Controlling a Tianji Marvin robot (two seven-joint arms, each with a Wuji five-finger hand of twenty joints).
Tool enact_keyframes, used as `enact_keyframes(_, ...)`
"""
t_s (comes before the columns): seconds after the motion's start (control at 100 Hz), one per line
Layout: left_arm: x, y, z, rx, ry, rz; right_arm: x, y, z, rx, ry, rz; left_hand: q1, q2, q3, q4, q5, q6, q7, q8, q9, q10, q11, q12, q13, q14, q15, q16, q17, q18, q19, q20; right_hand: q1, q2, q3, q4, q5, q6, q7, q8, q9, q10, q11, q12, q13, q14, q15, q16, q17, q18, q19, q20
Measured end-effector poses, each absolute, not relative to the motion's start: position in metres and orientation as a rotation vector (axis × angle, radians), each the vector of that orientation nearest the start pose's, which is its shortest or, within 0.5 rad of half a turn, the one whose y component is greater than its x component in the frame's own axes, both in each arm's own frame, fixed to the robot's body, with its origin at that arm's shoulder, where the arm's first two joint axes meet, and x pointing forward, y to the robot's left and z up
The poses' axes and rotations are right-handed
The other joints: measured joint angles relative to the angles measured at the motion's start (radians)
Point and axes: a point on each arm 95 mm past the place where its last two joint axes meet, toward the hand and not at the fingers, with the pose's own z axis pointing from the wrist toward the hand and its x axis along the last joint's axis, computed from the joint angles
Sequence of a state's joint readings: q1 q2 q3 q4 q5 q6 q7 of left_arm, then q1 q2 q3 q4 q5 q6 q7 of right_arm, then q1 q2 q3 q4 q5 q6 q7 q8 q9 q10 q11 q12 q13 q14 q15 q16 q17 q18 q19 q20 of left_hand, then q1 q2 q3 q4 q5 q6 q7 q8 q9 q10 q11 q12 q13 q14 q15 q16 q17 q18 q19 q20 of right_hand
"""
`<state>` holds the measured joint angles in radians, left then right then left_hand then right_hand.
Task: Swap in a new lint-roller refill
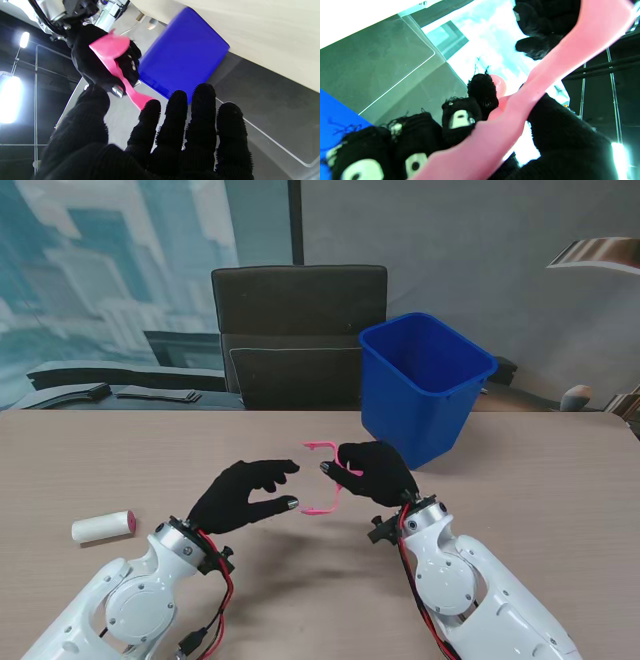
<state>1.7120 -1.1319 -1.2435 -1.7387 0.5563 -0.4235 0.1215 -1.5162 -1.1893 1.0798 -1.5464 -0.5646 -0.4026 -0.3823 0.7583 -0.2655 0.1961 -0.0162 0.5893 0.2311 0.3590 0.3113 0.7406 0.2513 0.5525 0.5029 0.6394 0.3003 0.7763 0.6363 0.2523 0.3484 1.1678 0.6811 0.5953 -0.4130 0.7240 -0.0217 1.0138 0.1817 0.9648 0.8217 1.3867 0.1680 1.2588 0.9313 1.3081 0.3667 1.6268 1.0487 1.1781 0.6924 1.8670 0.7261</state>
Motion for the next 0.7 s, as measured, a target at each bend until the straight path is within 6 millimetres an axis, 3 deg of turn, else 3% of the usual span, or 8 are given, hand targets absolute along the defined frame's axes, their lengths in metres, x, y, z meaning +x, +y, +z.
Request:
enact_keyframes(0.22,0.345,-0.016,-0.286,-1.173,1.295,-2.183,0.39,0.063,-0.3,-1.5,-1.249,-2.857,0.0,-0.001,0.002,0.0,0.0,0.0,-0.002,0.0,-0.01,0.0,-0.017,0.0,0.0,0.0,-0.023,0.0,-0.003,0.0,-0.008,0.0,0.0,0.0,0.0,0.0,0.0,0.0,0.0,-0.027,0.0,0.0,0.0,0.0,0.003,0.0,0.001,0.003,0.002,0.0,0.004,0.011)
enact_keyframes(0.27,0.343,-0.007,-0.284,-1.096,1.318,-2.127,0.39,0.062,-0.301,-1.5,-1.254,-2.861,0.0,-0.042,0.077,0.0,0.0,0.0,-0.013,0.001,-0.01,0.0,-0.02,0.0,-0.001,-0.003,-0.039,0.0,-0.003,-0.001,-0.031,0.0,0.0,0.0,0.0,0.0,0.0,0.0,0.0,-0.039,0.0,0.0,0.0,0.0,0.003,0.0,0.001,0.004,0.002,0.0,0.005,0.011)
enact_keyframes(0.41,0.333,0.034,-0.279,-0.887,1.372,-1.927,0.39,0.061,-0.301,-1.492,-1.262,-2.86,-0.017,-0.164,0.247,-0.002,0.0,-0.031,-0.033,0.011,-0.054,-0.002,-0.064,-0.016,-0.039,-0.022,-0.112,-0.005,-0.023,-0.014,-0.106,0.0,0.0,0.0,0.0,0.0,0.0,0.0,-0.001,-0.053,0.0,0.0,0.0,0.0,0.004,0.0,0.002,0.004,0.002,0.0,0.005,0.011)
enact_keyframes(0.5,0.322,0.061,-0.279,-0.779,1.411,-1.767,0.391,0.061,-0.302,-1.493,-1.265,-2.853,-0.02,-0.203,0.312,-0.003,-0.01,-0.049,-0.051,0.013,-0.097,-0.01,-0.102,-0.026,-0.088,-0.029,-0.179,-0.029,-0.055,-0.024,-0.171,-0.001,0.0,0.0,0.0,0.0,0.0,0.0,-0.001,-0.063,0.0,0.0,0.0,0.0,0.004,0.0,0.002,0.004,0.002,0.0,0.005,0.011)
enact_keyframes(0.7,0.294,0.113,-0.282,-0.802,1.494,-1.397,0.392,0.066,-0.306,-1.492,-1.281,-2.814,-0.031,-0.218,0.321,-0.013,-0.01,-0.05,-0.082,0.023,-0.16,-0.01,-0.167,-0.052,-0.166,-0.037,-0.274,-0.055,-0.107,-0.027,-0.288,-0.01,0.001,0.0,0.0,0.0,0.0,0.0,-0.001,-0.067,0.0,0.0,0.0,0.0,0.004,0.0,0.002,0.004,0.002,0.0,0.006,0.011)
